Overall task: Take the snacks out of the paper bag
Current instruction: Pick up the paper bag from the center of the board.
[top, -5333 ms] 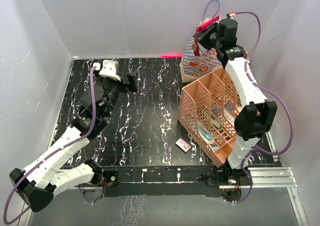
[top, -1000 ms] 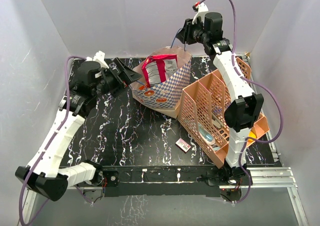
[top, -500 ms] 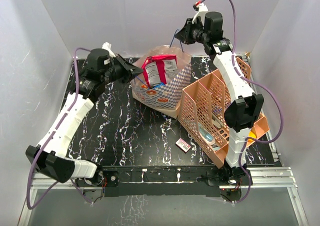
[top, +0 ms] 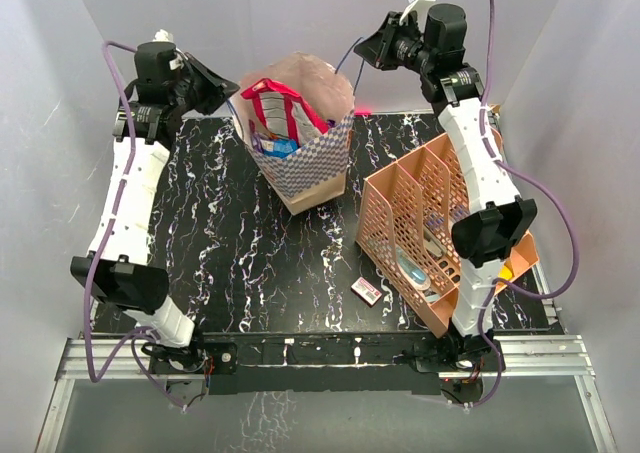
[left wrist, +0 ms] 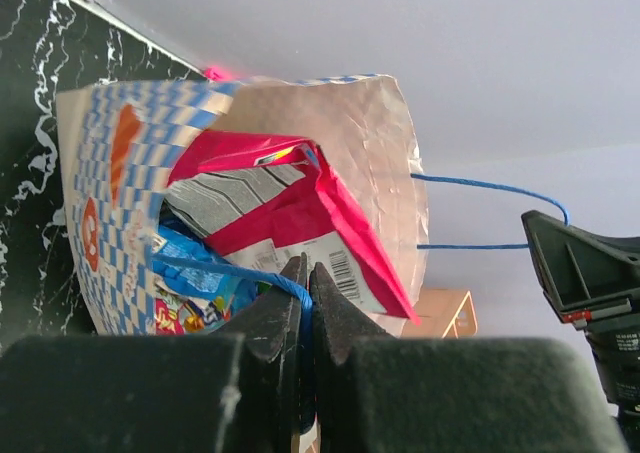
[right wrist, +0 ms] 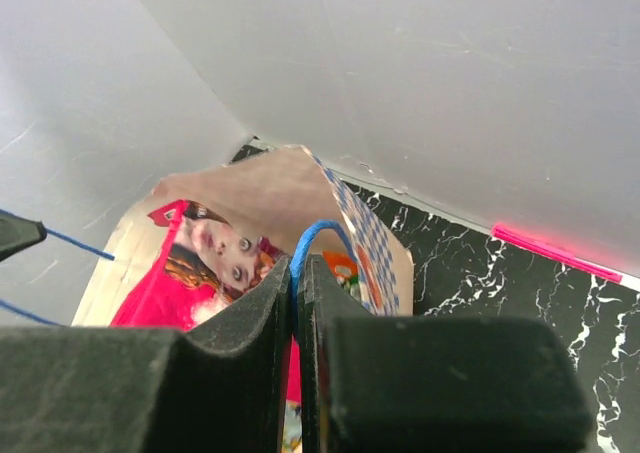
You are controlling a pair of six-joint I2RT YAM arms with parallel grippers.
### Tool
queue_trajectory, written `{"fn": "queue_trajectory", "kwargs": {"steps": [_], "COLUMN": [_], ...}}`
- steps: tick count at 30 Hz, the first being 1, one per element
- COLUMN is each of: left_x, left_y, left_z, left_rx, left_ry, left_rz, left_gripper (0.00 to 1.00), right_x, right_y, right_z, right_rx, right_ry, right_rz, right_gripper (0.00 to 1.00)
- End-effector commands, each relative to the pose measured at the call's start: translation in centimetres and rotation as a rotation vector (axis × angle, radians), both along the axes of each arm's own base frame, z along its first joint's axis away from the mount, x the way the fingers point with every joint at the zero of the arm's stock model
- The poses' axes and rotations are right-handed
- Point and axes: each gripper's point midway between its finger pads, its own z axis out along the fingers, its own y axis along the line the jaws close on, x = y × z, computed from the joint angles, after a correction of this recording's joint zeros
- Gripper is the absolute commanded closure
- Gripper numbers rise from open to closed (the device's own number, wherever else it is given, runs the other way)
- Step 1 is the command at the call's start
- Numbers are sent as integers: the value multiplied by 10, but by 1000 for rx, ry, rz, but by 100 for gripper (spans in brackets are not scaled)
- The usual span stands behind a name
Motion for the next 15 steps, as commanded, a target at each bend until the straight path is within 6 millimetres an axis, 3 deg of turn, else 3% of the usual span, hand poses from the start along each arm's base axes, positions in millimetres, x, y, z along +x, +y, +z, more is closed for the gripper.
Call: {"fn": "queue_trajectory", "kwargs": {"steps": [1,2,3,4,5,6,8,9,10,12,15], "left_x": [-20,-21,-20,-20,-20,-17,-13,-11,-8,1,7], "left_y": [10,12,12,15,17,21,36,42,43,40,36], "left_z": [86,79,64,45,22,-18,-61,-72,-71,-42,31], "left_rx": [-14,-8,1,9,19,30,6,-27,-59,-75,-68], "left_ry": [-261,-245,-212,-171,-134,-59,53,107,121,73,-123], "left_rz": [-2,1,2,9,13,18,37,33,1,-61,-100], "left_gripper": [100,100,100,100,100,100,100,100,100,100,100], "right_x": [-55,-54,-47,-45,-42,-36,-29,-24,-21,-17,-18], "right_y": [-15,-13,-10,-8,-7,-5,-5,-4,-4,-5,-9], "right_z": [120,109,77,58,36,14,-7,-11,-7,21,78], "right_rx": [116,116,108,112,114,110,98,93,84,86,100], "right_ry": [-309,-283,-220,-185,-146,-109,-66,-45,-35,-85,-200], "right_rz": [5,10,20,25,24,24,17,11,6,2,-21], "right_gripper": [92,92,92,92,92,92,92,92,93,92,92]}}
